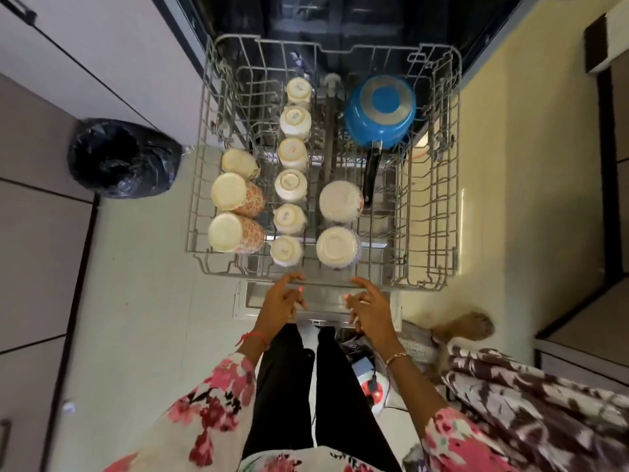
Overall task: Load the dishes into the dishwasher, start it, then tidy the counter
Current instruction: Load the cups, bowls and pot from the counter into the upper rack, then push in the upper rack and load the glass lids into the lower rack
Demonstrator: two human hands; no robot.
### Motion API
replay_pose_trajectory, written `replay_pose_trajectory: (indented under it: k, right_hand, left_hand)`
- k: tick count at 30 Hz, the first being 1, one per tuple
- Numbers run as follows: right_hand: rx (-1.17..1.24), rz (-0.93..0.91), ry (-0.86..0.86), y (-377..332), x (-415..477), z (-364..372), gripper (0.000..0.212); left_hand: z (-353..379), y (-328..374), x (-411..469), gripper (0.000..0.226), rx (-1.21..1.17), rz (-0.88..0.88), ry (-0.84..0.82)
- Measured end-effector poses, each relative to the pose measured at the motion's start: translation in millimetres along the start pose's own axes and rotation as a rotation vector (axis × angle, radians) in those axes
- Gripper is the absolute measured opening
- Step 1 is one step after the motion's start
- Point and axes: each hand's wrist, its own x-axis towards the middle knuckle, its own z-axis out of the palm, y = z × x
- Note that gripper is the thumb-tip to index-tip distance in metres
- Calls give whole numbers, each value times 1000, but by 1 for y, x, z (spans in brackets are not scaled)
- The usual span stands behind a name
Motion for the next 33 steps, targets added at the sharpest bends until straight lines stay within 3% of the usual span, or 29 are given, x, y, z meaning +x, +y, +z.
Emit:
replay_pose_trajectory:
  k: [5,10,18,26,29,33]
  right_hand:
    - [-49,-68,-6,5,16,8,9]
    - [55,-62,2,4,20,8,23]
    - [150,-42,26,-8,33,9,27]
    - [114,-147,56,-89,114,8,17]
    - [80,-183,85,-131,153,8,15]
    - [200,-137,48,-184,208,4,30]
  left_hand:
    - [1,7,8,29,-59,-19,35]
    - [-6,-1,14,29,-89,-61,42]
    - [-8,10,28,31,-164,-71,39]
    - [-15,85,115,33,-205,-19,47]
    - [-21,120,165,30,-310,-78,56]
    - [-29,166,224,26,-422,-100,65]
